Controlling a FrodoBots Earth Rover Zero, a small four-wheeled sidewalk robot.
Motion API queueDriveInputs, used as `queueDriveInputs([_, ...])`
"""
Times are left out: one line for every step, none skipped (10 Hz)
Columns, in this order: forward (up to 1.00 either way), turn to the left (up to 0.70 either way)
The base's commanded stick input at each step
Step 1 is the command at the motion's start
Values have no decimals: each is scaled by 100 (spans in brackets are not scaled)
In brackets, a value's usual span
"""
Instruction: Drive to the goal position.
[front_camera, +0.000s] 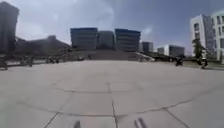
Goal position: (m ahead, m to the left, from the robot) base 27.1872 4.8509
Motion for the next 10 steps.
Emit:
queueDriveInputs([85, 0])
queueDriveInputs([85, 0])
queueDriveInputs([85, 0])
queueDriveInputs([85, 0])
queueDriveInputs([85, 0])
queueDriveInputs([85, 0])
queueDriveInputs([85, 0])
queueDriveInputs([85, 0])
queueDriveInputs([85, 0])
queueDriveInputs([85, 0])
